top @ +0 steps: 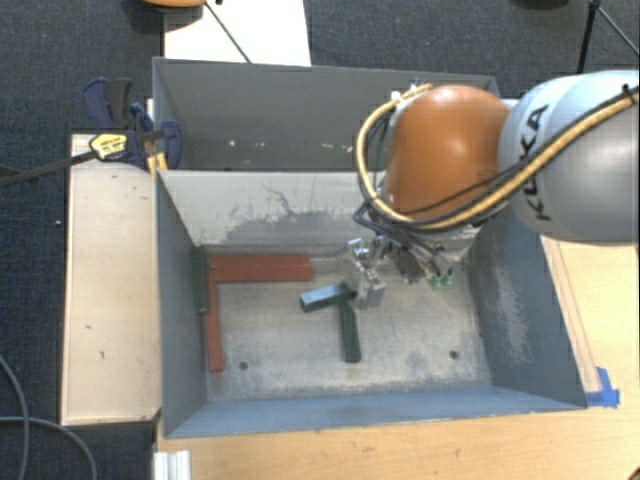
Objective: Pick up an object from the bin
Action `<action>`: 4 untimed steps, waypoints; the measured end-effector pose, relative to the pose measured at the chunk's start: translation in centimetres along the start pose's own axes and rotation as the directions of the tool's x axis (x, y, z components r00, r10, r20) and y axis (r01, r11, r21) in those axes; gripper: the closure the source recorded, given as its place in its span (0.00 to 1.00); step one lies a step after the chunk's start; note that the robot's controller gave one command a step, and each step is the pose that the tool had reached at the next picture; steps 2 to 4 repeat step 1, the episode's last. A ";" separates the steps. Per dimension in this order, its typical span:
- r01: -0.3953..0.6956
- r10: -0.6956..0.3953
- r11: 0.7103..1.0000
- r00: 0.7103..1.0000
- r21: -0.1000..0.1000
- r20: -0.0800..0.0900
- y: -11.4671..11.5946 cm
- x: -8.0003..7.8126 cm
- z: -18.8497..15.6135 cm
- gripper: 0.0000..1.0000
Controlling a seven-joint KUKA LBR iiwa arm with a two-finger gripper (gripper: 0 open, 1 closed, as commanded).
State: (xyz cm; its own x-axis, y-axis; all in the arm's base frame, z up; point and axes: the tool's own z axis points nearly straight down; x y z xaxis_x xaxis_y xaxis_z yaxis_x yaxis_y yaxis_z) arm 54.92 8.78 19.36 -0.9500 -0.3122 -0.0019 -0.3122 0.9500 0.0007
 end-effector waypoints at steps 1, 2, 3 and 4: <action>-0.006 0.006 1.000 1.000 -0.001 -0.006 -0.2 0.3 -4.5 1.00; -0.006 0.006 1.000 1.000 -0.001 -0.006 -0.2 0.3 -4.5 1.00; -0.006 0.006 1.000 1.000 -0.001 -0.006 -0.2 0.3 -4.5 1.00; -0.006 0.006 1.000 1.000 -0.001 -0.006 -0.2 0.3 -4.5 1.00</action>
Offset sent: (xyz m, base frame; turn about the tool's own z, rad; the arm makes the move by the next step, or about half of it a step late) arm -0.0219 -0.0717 0.1377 -0.4293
